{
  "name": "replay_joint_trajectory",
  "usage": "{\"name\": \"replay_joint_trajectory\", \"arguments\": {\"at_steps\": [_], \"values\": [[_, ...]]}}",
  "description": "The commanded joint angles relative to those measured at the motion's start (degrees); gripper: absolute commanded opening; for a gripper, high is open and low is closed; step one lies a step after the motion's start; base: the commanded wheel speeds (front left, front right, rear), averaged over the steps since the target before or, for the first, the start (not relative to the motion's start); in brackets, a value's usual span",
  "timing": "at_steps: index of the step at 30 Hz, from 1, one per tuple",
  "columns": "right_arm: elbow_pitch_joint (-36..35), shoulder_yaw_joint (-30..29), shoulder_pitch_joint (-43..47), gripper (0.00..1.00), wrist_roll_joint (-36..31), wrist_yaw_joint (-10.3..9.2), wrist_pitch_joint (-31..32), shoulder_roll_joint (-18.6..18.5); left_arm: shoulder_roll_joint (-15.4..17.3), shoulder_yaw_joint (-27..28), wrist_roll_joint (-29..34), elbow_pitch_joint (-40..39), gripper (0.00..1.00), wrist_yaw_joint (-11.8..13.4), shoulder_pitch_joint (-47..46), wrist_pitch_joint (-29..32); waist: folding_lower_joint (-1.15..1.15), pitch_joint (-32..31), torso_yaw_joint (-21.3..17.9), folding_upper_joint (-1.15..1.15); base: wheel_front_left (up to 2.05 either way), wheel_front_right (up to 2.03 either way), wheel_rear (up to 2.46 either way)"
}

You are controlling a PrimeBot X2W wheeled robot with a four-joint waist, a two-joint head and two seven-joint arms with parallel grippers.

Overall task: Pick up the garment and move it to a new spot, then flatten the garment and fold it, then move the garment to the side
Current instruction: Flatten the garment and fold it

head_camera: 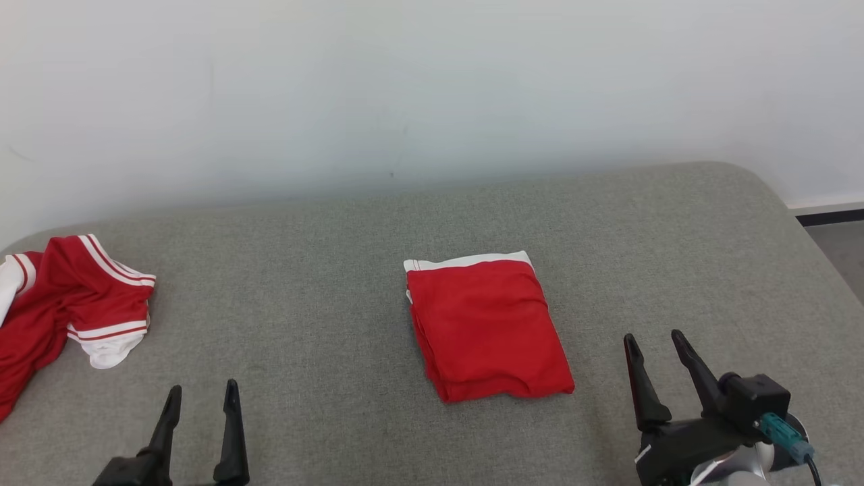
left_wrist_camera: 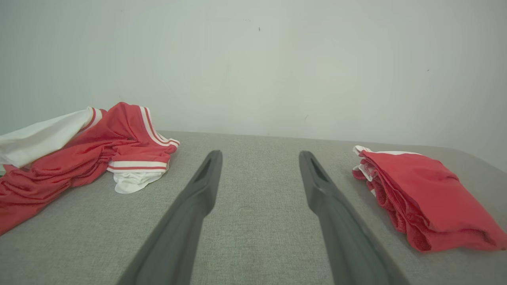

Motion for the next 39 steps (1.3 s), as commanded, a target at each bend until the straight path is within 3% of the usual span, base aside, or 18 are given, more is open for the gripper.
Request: {"name": "replay_joint_trajectory", "arguments": {"at_steps": [1,20,39], "values": [[-0.27,-0.48,1.06,1.00,-0.39,-0.15,-0.01,-0.27,0.08,0.01,0.85,-0.55,1.00,-0.02,1.28,-0.06,0.00,-0.28,0.09,0.00,0.00,0.00,0.00],[-4.31,-2.34,8.98,1.00,-0.97,-0.15,-0.02,3.64,-0.26,0.14,1.26,-1.81,1.00,0.95,6.56,-0.06,0.00,-2.22,2.10,0.00,0.00,0.00,0.00],[-4.21,-3.18,9.46,1.00,-0.37,-0.15,-0.02,4.96,-0.32,-0.94,2.01,-1.50,1.00,0.75,4.77,-0.06,0.00,-1.46,1.54,0.00,0.00,0.00,0.00]]}}
